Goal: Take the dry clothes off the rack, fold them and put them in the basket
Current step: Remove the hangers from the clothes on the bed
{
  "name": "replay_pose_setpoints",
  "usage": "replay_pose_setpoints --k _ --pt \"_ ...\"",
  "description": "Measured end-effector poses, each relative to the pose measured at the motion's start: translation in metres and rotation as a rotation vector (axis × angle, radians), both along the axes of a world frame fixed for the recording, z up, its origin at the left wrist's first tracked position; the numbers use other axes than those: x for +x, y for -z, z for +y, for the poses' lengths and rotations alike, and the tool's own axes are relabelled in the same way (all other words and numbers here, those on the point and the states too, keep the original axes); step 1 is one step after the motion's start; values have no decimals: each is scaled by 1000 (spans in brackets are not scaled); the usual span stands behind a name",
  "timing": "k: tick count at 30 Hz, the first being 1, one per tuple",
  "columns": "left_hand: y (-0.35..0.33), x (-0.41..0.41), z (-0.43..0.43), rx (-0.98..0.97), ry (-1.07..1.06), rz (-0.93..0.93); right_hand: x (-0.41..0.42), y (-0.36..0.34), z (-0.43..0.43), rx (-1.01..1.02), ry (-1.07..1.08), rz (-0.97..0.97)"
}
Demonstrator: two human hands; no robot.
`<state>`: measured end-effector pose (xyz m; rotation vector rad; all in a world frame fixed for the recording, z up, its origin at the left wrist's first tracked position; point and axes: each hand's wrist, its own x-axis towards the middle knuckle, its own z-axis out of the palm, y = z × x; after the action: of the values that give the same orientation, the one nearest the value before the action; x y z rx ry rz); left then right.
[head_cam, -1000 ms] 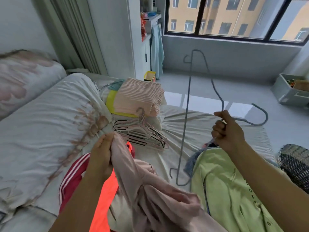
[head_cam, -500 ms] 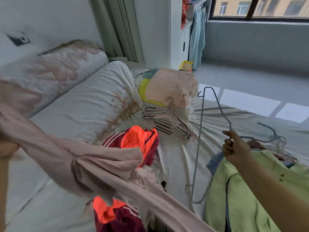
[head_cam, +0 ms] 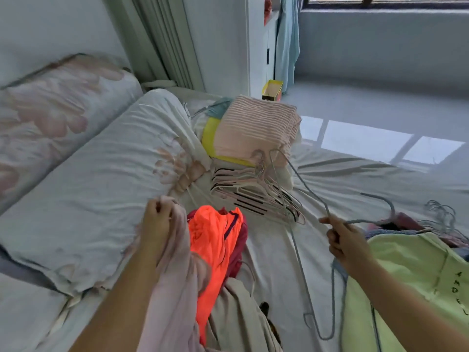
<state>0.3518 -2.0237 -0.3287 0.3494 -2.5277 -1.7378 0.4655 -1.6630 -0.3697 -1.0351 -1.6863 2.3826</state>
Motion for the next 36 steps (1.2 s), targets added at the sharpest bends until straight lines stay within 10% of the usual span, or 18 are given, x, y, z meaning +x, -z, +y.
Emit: replay_pose_setpoints --k 5,15,28,36 --pt "136 7 -5 -379 393 -572 -58 40 -23 277 -98 -135" --pt "227 -19 -3 -744 681 -752 -170 124 -56 809 -403 -282" --pt "304 -46 -18 -291 556 -796 -318 224 -85 1107 -719 -520" --pt "276 -47 -11 -175 502 -787 -207 236 -61 975 -730 -528"
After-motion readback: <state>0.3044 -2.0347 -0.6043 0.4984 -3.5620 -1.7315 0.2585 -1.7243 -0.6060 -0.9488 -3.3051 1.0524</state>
